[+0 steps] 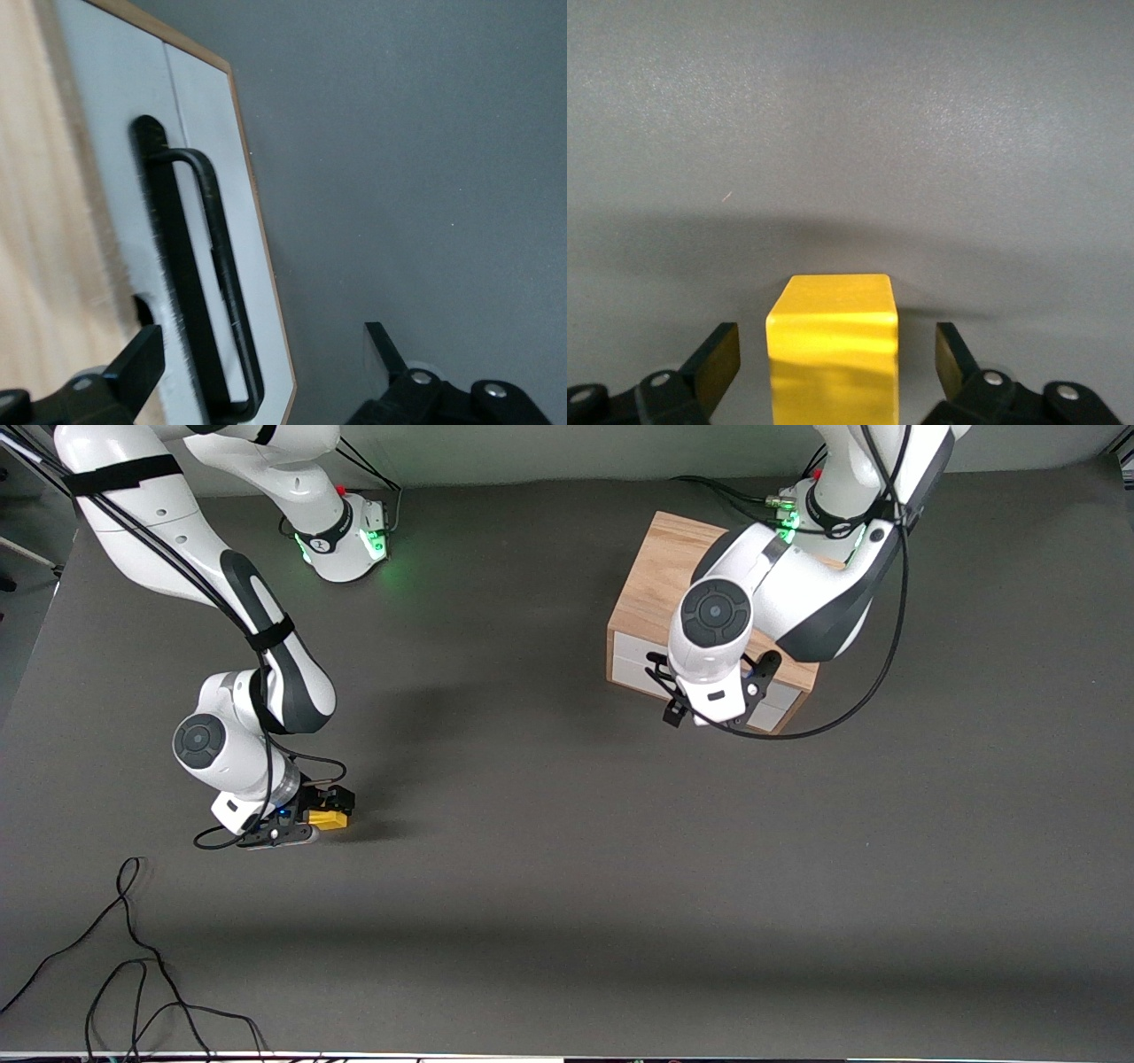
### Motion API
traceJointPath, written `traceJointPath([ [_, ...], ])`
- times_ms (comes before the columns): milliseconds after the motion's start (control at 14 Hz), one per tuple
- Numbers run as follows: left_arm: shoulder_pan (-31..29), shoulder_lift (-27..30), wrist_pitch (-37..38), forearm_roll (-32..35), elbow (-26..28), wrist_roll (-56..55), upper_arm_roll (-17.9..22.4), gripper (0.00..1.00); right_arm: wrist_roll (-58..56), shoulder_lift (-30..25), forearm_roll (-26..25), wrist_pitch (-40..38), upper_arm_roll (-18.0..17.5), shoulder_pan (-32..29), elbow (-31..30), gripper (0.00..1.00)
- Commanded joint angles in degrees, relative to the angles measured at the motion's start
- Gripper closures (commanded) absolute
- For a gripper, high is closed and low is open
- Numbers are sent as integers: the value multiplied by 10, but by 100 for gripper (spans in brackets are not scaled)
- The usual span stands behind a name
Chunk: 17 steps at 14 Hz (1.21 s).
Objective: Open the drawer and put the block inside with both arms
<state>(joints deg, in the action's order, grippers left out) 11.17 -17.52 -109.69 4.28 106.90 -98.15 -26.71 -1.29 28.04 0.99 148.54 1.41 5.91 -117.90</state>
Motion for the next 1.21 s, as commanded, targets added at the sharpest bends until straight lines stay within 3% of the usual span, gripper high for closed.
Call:
traceJointPath([
  [0, 1, -6, -13, 13, 1, -14, 10, 0, 1, 2, 8, 8, 1, 1, 4, 11],
  [500, 1, -36, -26, 17, 3, -27, 11, 0, -1, 2, 8, 5, 1, 1, 5, 55],
  [857, 5, -56, -29, 18, 2, -34, 10, 0, -1, -3, 8, 0, 1, 2, 7, 69],
  [1143, 6, -60, -33, 32, -8, -34, 10, 0, 2, -7, 8, 0, 1, 9, 7, 73],
])
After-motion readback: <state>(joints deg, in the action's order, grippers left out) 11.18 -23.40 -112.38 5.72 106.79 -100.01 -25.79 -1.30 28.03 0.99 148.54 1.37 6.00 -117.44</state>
